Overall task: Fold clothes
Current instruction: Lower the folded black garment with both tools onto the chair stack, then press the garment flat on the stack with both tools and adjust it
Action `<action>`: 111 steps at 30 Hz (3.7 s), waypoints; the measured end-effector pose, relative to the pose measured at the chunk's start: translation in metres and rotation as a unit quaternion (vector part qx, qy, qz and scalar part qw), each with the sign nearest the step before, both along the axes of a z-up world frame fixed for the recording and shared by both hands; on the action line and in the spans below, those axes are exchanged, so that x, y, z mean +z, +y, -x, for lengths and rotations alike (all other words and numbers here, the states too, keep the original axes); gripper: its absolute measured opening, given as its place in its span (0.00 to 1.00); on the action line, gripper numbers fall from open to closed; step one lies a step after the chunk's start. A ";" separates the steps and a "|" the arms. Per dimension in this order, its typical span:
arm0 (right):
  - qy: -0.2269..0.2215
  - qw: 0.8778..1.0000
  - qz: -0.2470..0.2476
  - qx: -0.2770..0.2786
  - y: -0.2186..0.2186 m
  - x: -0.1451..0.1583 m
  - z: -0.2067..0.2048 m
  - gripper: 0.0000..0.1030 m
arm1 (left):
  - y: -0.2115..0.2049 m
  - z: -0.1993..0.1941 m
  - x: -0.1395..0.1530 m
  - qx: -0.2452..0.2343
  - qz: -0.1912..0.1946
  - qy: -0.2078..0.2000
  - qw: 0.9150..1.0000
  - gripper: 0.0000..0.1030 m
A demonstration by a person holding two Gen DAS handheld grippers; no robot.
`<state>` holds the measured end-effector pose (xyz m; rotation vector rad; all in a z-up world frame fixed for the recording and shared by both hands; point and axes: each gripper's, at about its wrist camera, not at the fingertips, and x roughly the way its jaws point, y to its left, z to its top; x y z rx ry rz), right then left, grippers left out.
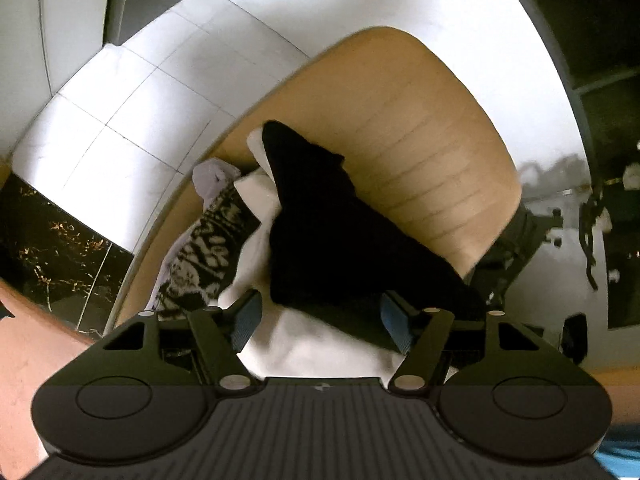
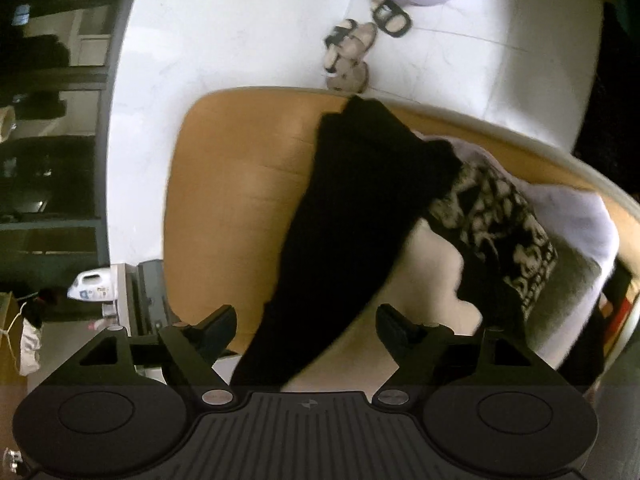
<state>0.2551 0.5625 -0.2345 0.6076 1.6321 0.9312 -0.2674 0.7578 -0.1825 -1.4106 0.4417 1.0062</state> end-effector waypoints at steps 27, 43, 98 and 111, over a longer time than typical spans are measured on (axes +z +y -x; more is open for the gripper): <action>-0.082 0.995 -0.022 -0.054 0.067 0.046 -0.044 0.06 | 0.011 -0.006 0.054 0.056 -0.083 -0.015 0.995 0.11; -0.092 0.995 -0.034 -0.005 0.008 0.070 -0.026 0.06 | -0.027 0.031 0.030 0.033 -0.055 -0.002 0.998 0.11; -0.485 0.823 0.086 0.283 0.063 -0.012 0.083 0.99 | -0.065 -0.102 -0.036 -0.152 -0.162 0.299 0.928 1.00; -0.455 0.834 0.070 0.303 0.076 -0.013 0.065 0.99 | -0.061 -0.108 -0.032 -0.128 -0.144 0.316 0.929 1.00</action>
